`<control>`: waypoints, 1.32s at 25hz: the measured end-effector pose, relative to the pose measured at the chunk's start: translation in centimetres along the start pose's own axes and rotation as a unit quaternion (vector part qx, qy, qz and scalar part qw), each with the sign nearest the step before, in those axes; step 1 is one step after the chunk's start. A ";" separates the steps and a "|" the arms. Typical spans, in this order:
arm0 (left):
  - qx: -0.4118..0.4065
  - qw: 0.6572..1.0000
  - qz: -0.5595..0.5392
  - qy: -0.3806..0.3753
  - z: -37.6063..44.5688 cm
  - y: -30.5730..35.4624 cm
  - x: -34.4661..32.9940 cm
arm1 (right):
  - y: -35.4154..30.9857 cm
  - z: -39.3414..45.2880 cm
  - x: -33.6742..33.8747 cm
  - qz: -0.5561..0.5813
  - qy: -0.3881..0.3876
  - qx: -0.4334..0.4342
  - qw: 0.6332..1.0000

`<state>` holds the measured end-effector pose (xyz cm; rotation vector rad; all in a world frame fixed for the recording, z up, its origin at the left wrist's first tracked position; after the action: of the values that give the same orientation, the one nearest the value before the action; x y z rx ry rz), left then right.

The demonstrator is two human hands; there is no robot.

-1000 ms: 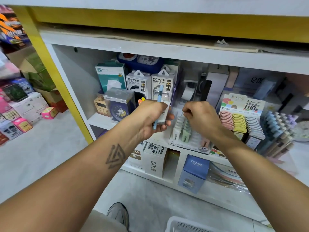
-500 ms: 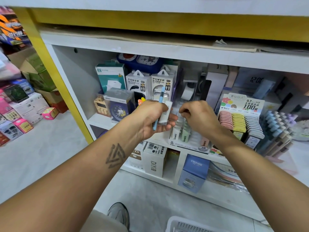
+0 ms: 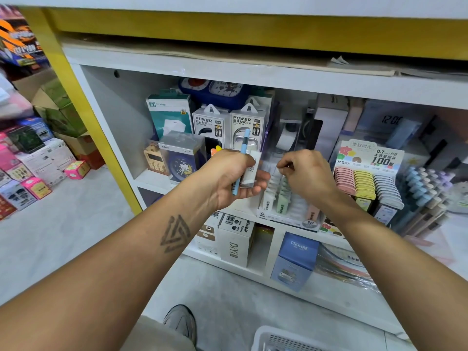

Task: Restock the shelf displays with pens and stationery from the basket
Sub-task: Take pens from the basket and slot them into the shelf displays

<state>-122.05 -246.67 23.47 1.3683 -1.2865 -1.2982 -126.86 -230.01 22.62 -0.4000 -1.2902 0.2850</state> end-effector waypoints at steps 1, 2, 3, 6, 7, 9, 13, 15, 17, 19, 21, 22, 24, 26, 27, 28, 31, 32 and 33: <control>0.001 1.000 0.001 0.001 0.0 0.0 0.0 | 0.2 0.1 0.0 0.001 -0.005 -0.011 1.000; 0.002 1.000 0.001 0.002 0.0 0.0 0.0 | 0.3 0.2 0.0 0.006 -0.010 -0.021 1.000; 0.001 1.000 0.001 0.002 0.0 0.0 0.0 | 0.4 0.2 0.0 0.016 -0.015 -0.027 0.999; 0.001 1.000 -0.001 0.002 0.1 0.0 0.0 | 0.2 0.0 -0.4 0.033 -0.027 -0.020 0.999; 0.002 1.000 -0.005 0.001 0.1 -0.1 -0.1 | 0.0 -0.1 -0.7 0.011 -0.033 -0.007 0.999; 0.005 1.000 -0.022 0.004 0.0 -0.2 -0.2 | -0.2 -0.1 -1.4 -0.072 -0.048 0.022 0.996; 0.016 0.996 -0.082 0.016 0.3 -0.4 -0.4 | -0.6 0.1 -0.6 -0.026 -0.057 0.004 0.998; 0.014 0.996 -0.093 0.009 0.3 -0.5 -0.5 | -0.8 0.0 0.4 0.207 -0.117 -0.061 0.969; 0.009 0.996 -0.088 -0.005 0.3 -0.5 -0.8 | -1.5 -0.6 0.7 0.386 -0.217 -0.107 0.890; 0.005 0.996 -0.086 -0.013 0.4 -0.4 -1.0 | -1.8 -0.9 1.1 0.450 -0.268 -0.108 0.845; 0.002 0.997 -0.082 -0.017 0.4 -0.3 -1.2 | -1.5 -1.2 1.5 0.479 -0.281 -0.103 0.825; 0.002 0.997 -0.077 -0.018 0.3 -0.3 -1.3 | -1.3 -1.2 1.6 0.484 -0.278 -0.098 0.824; 0.003 0.997 -0.070 -0.018 0.0 -0.3 -1.5 | -0.9 -1.1 1.9 0.477 -0.257 -0.075 0.837; -0.003 0.997 -0.078 -0.009 -0.1 -0.1 -1.6 | -0.6 -1.0 2.8 0.417 -0.188 -0.008 0.889; -0.007 0.997 -0.082 -0.002 0.0 0.0 -1.6 | -0.6 -1.2 3.7 0.351 -0.131 0.045 0.926; -0.011 0.997 -0.081 0.004 0.0 0.1 -1.6 | -0.9 -1.6 4.4 0.274 -0.079 0.105 0.953; -0.019 0.999 -0.037 -0.006 0.0 0.3 -1.9 | -1.9 -3.1 4.8 0.099 0.002 0.250 0.963; -0.019 0.999 -0.025 -0.008 0.0 0.4 -2.0 | -2.2 -3.5 4.6 0.073 0.008 0.278 0.958; -0.018 1.000 -0.022 -0.006 0.1 0.4 -2.1 | -2.4 -3.8 4.3 0.063 0.005 0.285 0.956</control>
<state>-122.11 -244.60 24.10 1.3718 -1.2413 -1.3565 -122.16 -230.83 26.61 0.0112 -1.1132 0.7410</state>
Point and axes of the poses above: each hand's wrist, its own z-axis towards the middle knuckle, its own x-axis out of the back of the hand, y = z × x, the point moved 6 cm from there along z, towards the middle knuckle, and after that the axes turned 15 degrees about -x, right-handed, at the moved point
